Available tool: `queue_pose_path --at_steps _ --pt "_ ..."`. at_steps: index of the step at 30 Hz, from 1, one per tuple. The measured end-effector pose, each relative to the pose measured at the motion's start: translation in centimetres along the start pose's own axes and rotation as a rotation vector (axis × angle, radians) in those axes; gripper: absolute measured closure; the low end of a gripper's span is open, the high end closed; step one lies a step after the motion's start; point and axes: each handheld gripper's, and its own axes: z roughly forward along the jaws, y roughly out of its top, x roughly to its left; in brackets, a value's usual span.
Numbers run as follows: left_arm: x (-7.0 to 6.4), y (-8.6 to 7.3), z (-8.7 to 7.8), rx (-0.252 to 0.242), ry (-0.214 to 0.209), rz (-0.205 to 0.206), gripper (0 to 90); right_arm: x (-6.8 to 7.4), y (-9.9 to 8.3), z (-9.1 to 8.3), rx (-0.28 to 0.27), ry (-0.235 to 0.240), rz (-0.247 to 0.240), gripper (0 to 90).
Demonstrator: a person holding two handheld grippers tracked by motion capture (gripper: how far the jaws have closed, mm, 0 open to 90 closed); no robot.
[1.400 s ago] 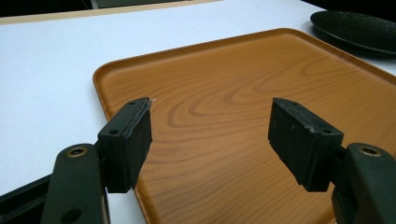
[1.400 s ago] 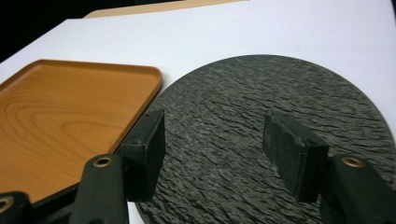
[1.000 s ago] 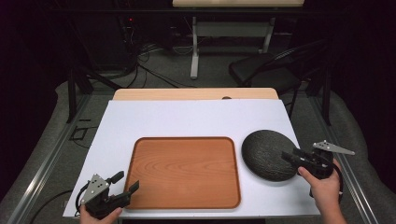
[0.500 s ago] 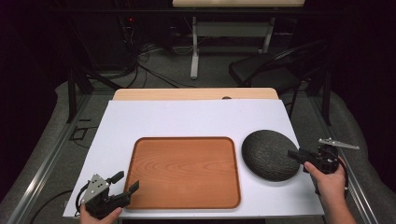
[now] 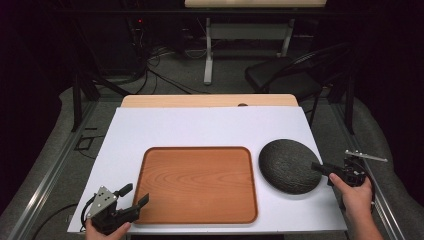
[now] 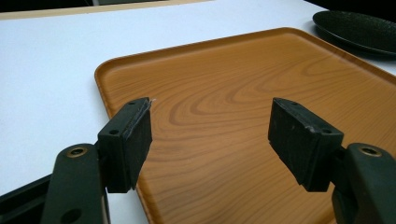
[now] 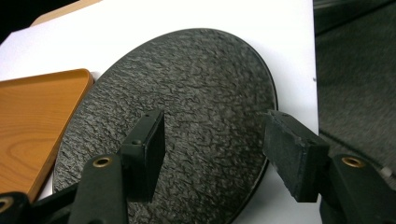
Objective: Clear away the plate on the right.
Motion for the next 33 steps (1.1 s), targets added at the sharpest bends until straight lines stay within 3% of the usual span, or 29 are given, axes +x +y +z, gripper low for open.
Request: queue_pose_path --at_steps 4,9,33 --pt "0.0 0.0 0.0 -0.001 -0.001 -0.001 30.6 -0.7 -0.3 0.2 -0.003 0.005 0.053 38.8" --pt "0.0 0.0 0.0 0.0 -0.001 0.001 30.6 -0.9 -0.5 0.3 0.006 0.01 0.083 39.1" --pt "0.0 0.0 0.0 0.001 0.0 0.001 30.6 -1.5 -1.2 1.9 0.041 0.011 0.104 39.6"
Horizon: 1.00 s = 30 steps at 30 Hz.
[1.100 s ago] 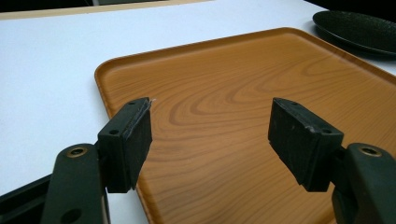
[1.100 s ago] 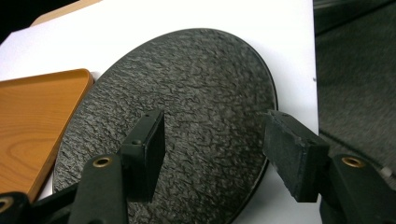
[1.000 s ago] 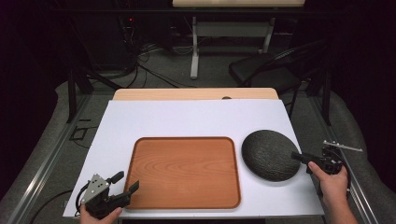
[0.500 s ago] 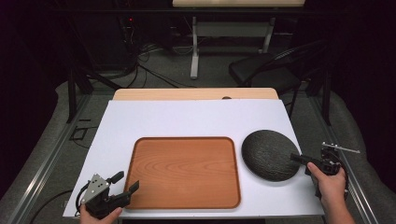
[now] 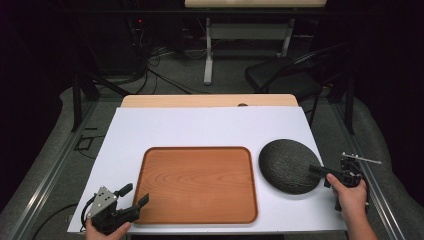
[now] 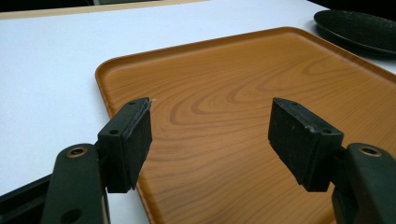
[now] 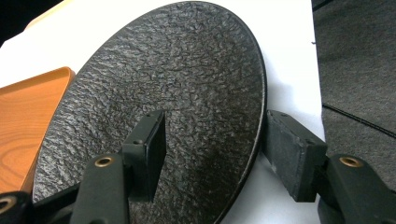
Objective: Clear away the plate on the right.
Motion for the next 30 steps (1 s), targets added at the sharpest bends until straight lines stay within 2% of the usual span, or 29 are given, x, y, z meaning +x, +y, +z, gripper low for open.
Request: queue_pose_path --at_steps 6,7,11,13,20,21,22,29,30 --pt "0.01 0.0 0.01 0.001 0.0 0.002 30.6 0.01 -0.16 0.49 0.008 0.004 0.009 39.7" --pt "0.01 0.0 0.01 0.001 0.0 0.002 30.6 0.12 -0.17 0.62 0.004 0.012 0.024 39.7" --pt "0.0 0.0 0.01 0.0 0.0 0.001 30.6 0.09 -0.08 0.72 0.005 0.005 0.008 39.4" --pt "0.0 0.0 0.0 0.001 0.0 0.001 30.6 0.12 -0.08 0.8 0.001 0.013 0.025 39.5" --pt "-0.01 0.0 0.07 -0.001 -0.003 0.0 30.6 -0.06 -0.03 0.86 -0.002 0.022 0.018 39.6" --pt "-0.02 0.01 0.08 -0.001 -0.003 -0.002 30.6 0.03 -0.05 0.9 -0.003 0.024 0.039 39.6" --pt "-0.03 0.01 0.1 -0.001 -0.003 -0.002 30.6 -0.07 0.02 0.9 -0.001 0.022 0.03 39.7" --pt "-0.04 0.03 0.15 0.0 -0.002 -0.001 30.6 -0.05 0.18 0.94 0.006 -0.002 0.026 48.2" --pt "-0.04 0.03 0.15 -0.001 -0.002 -0.001 30.6 -0.07 0.18 0.91 0.01 -0.003 0.043 51.0"
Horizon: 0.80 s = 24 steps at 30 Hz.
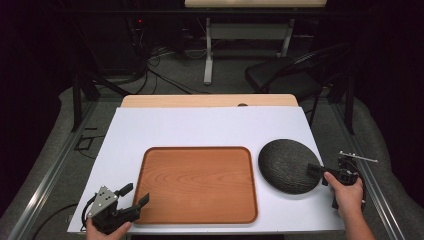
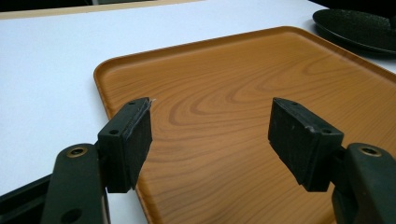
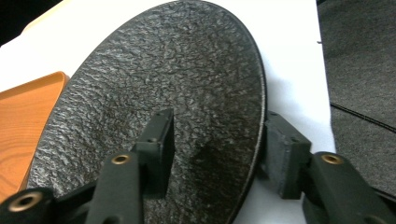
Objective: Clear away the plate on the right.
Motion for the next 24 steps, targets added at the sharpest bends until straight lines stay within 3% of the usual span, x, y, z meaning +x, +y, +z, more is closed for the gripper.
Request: queue_pose_path --at_steps 7,24 --pt "0.0 0.0 0.01 0.002 0.003 0.0 30.6 -0.24 0.09 -0.06 0.004 -0.026 0.005 62.4" --pt "0.11 -0.01 0.03 0.0 0.0 0.0 30.6 -0.42 0.4 -0.17 0.019 -0.027 0.026 65.9"
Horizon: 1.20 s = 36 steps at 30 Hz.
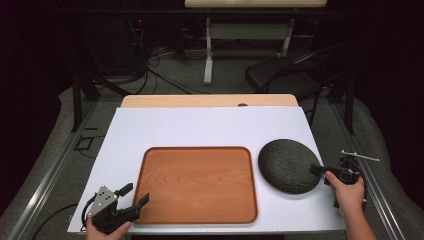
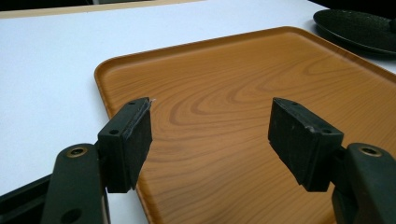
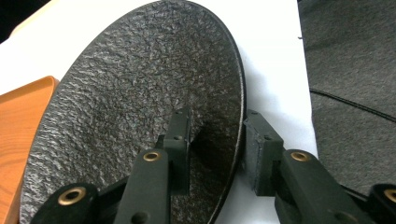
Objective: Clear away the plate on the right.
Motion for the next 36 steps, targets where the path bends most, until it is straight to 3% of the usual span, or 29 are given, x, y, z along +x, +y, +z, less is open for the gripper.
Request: queue_pose_path --at_steps 9,20,27,28,36 --pt "0.0 0.0 0.0 0.001 -0.001 -0.002 30.6 0.2 0.1 -0.4 0.007 0.018 0.059 69.6" --pt "0.0 0.0 0.0 -0.001 -0.001 -0.002 30.6 0.9 0.8 -1.5 0.024 0.033 0.08 75.0" --pt "0.0 0.0 0.0 -0.001 0.0 -0.003 30.7 2.0 1.7 -2.4 0.02 0.048 0.064 78.5" --pt "0.0 0.0 0.0 -0.002 0.0 -0.004 30.7 2.4 1.9 -2.5 0.012 0.034 0.034 78.5" --pt "0.0 0.0 0.0 -0.001 -0.005 -0.001 30.8 4.0 2.8 -3.2 0.035 0.021 -0.031 80.3"
